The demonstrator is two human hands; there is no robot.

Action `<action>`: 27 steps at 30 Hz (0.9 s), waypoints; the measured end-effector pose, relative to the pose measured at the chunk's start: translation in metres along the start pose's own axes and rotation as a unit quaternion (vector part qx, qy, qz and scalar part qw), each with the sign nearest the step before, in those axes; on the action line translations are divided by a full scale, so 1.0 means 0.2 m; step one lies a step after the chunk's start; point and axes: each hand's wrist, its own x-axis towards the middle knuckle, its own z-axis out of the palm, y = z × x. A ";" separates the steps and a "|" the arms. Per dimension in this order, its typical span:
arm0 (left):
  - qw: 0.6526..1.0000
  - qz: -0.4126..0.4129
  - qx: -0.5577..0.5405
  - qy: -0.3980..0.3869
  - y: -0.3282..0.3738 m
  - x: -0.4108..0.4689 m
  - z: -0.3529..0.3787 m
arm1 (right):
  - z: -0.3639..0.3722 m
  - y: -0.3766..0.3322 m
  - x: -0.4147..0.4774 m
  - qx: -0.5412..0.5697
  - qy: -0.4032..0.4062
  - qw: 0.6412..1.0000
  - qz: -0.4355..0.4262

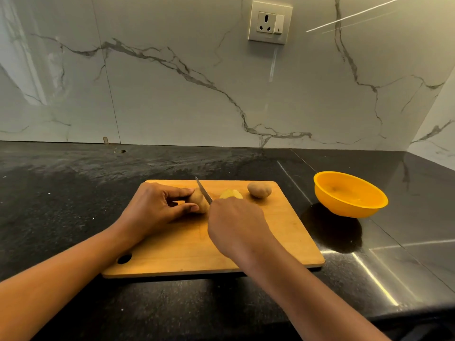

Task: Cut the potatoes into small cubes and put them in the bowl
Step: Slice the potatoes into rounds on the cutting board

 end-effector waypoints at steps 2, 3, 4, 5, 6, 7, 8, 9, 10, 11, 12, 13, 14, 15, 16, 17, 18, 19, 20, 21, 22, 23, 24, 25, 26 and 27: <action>1.000 0.001 0.002 0.002 -0.01 0.00 0.01 | 0.01 0.00 -0.02 -0.008 0.001 1.000 0.000; 1.000 0.000 0.003 0.005 -0.01 0.00 0.01 | 0.01 -0.01 -0.01 -0.009 -0.002 1.000 0.002; 1.000 -0.003 0.004 0.007 -0.01 0.00 0.01 | 0.01 -0.02 0.01 -0.007 -0.007 1.000 0.006; 1.000 -0.007 0.005 0.011 -0.01 0.00 0.01 | 0.01 -0.03 0.03 -0.003 -0.010 1.000 0.007; 1.000 -0.010 0.006 0.015 -0.01 0.00 0.00 | 0.01 -0.04 0.05 0.000 -0.010 1.000 0.006; 1.000 -0.010 0.007 0.019 -0.01 0.00 0.00 | 0.01 -0.04 0.05 0.000 -0.008 1.000 0.004; 1.000 -0.009 0.006 0.020 -0.01 0.00 0.00 | 0.01 -0.03 0.04 -0.003 -0.006 1.000 0.001; 1.000 -0.008 0.004 0.018 -0.01 0.00 0.00 | 0.02 -0.02 0.02 -0.008 -0.009 1.000 -0.004; 1.000 -0.008 0.003 0.015 -0.01 0.00 0.00 | 0.02 -0.01 0.00 -0.013 -0.014 1.000 -0.009; 1.000 -0.008 0.002 0.011 -0.01 0.00 0.00 | 0.03 0.00 -0.02 -0.018 -0.021 1.000 -0.014; 1.000 -0.009 0.001 0.009 -0.01 0.00 0.00 | 0.03 0.00 -0.02 -0.020 -0.022 0.999 -0.016; 1.000 -0.012 0.000 0.009 -0.01 0.00 0.00 | 0.03 -0.01 -0.01 -0.019 -0.018 1.000 -0.014; 1.000 -0.014 0.000 0.010 -0.01 0.00 0.00 | 0.03 -0.01 0.03 -0.016 -0.010 1.000 -0.011; 1.000 -0.015 0.000 0.011 -0.01 0.00 0.00 | 0.03 -0.01 0.06 -0.012 -0.002 1.000 -0.008; 1.000 -0.015 0.001 0.013 -0.01 0.00 0.00 | 0.03 -0.01 0.08 -0.009 0.003 1.000 -0.008; 1.000 -0.015 0.000 0.017 -0.01 0.01 0.00 | 0.04 -0.01 0.09 -0.008 0.005 1.000 -0.011; 1.000 -0.016 -0.002 0.019 -0.01 0.01 0.00 | 0.05 0.00 0.08 -0.007 0.008 1.000 -0.017; 1.000 -0.017 -0.007 0.020 -0.01 0.00 0.00 | 0.06 0.01 0.06 -0.007 0.007 1.000 -0.025; 1.000 -0.019 -0.009 0.019 -0.01 0.00 0.00 | 0.07 0.02 0.04 -0.008 0.007 0.999 -0.031; 1.000 -0.020 -0.011 0.016 -0.01 0.00 0.00 | 0.07 0.03 0.02 -0.010 0.006 0.999 -0.033; 1.000 -0.021 -0.011 0.013 -0.02 0.00 0.00 | 0.07 0.03 0.02 -0.009 0.006 0.999 -0.032; 1.000 -0.023 -0.009 0.011 -0.02 0.00 0.00 | 0.07 0.03 0.03 -0.007 0.007 0.999 -0.031; 1.000 -0.026 -0.006 0.011 -0.02 0.01 -0.01 | 0.07 0.03 0.07 -0.004 0.008 1.000 -0.030; 1.000 -0.028 -0.004 0.011 -0.02 0.01 -0.01 | 0.07 0.02 0.09 -0.001 0.010 1.000 -0.029; 0.999 -0.030 -0.005 0.012 -0.01 0.01 -0.01 | 0.06 0.02 0.11 0.002 0.012 0.999 -0.030; 0.999 -0.032 -0.007 0.015 -0.01 0.01 -0.01 | 0.06 0.02 0.11 0.000 0.013 0.999 -0.032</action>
